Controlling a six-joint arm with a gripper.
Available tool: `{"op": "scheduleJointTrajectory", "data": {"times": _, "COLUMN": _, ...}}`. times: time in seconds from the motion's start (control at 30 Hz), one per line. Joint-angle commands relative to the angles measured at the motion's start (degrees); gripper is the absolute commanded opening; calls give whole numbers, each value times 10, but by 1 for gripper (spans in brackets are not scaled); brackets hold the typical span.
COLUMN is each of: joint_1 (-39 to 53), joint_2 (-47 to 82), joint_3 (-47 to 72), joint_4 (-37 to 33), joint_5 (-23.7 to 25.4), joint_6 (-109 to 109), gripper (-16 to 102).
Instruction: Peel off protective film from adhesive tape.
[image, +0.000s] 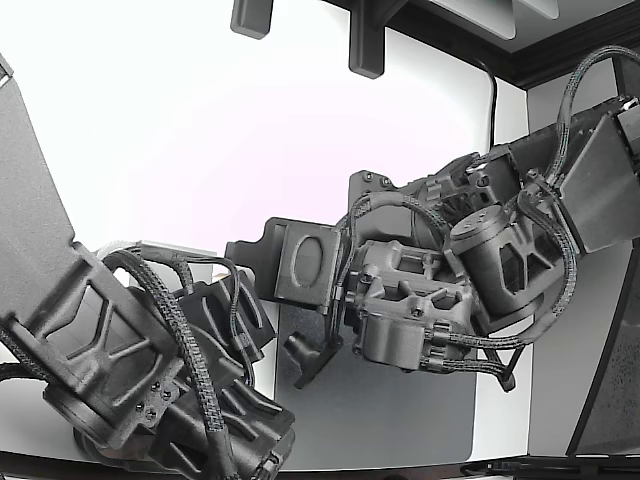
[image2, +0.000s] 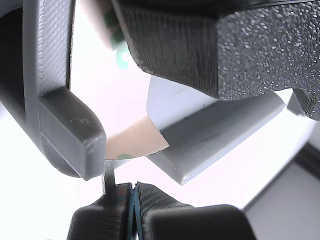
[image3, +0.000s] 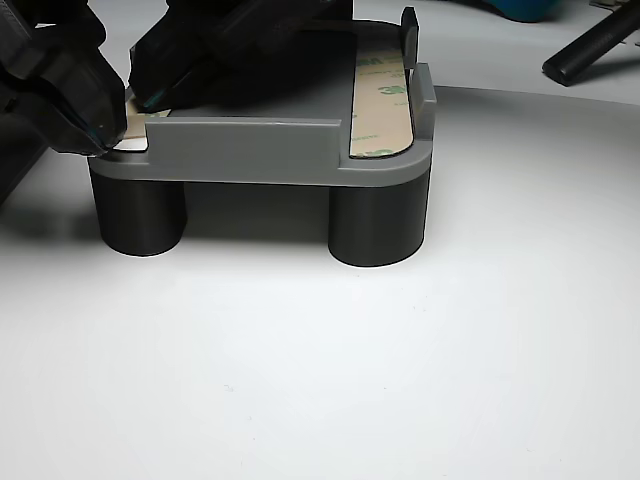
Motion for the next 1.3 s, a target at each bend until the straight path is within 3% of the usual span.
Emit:
{"op": "scheduleJointTrajectory", "data": {"times": 0.0, "joint_1": -9, "joint_2": 9, "joint_3": -15, "joint_4": -5, "joint_5": -2, "joint_6": 1, "gripper": -12}}
{"op": "scheduleJointTrajectory", "data": {"times": 1.27, "joint_1": -7, "joint_2": -8, "joint_3": -40, "joint_4": 13, "joint_5": -4, "joint_6": 8, "gripper": -12}}
